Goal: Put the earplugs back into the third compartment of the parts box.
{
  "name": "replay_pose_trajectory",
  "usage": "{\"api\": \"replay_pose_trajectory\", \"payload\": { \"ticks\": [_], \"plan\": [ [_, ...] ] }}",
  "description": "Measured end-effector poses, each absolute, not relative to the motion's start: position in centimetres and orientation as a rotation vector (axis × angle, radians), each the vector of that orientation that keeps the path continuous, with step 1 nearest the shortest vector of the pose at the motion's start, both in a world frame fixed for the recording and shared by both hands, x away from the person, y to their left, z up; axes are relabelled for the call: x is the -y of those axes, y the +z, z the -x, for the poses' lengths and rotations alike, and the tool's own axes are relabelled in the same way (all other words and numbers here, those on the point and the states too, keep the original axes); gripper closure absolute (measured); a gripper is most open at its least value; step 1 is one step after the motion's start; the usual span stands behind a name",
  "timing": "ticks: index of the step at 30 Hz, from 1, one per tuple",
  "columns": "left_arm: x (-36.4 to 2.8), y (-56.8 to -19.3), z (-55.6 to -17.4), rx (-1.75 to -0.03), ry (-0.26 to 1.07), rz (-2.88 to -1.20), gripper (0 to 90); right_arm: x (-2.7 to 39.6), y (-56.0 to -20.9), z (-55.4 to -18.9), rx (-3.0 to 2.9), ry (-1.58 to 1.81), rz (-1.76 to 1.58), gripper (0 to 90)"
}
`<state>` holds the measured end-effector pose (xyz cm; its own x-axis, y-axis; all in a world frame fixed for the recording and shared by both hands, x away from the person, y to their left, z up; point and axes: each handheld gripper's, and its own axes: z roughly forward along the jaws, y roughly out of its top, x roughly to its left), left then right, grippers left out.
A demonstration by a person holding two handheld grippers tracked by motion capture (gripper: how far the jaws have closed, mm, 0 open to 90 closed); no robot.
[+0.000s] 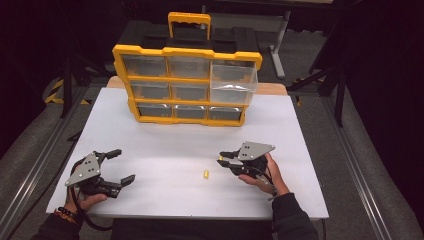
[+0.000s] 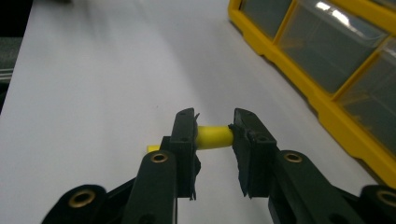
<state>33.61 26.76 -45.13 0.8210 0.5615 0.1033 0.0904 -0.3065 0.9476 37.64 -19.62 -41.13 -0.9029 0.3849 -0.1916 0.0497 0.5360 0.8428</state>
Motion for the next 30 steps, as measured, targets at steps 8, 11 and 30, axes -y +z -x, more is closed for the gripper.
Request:
{"api": "replay_pose_trajectory", "payload": {
  "ticks": [8, 11, 30],
  "plan": [
    [-26.8, -45.1, -33.6, -0.496, 0.505, -1.845, 7.3, 20.8, -39.5, -37.0, -2.319, 1.349, -0.388, 71.4],
    [-26.8, -45.1, -33.6, -0.495, 0.505, -1.843, 7.4, 21.1, -38.9, -36.7, -2.282, 1.360, -0.391, 71.5],
    [-26.9, -45.1, -33.7, -0.501, 0.500, -1.840, 7.4, 22.3, -35.1, -35.5, -2.097, 1.410, -0.402, 72.0]
  ]
}}
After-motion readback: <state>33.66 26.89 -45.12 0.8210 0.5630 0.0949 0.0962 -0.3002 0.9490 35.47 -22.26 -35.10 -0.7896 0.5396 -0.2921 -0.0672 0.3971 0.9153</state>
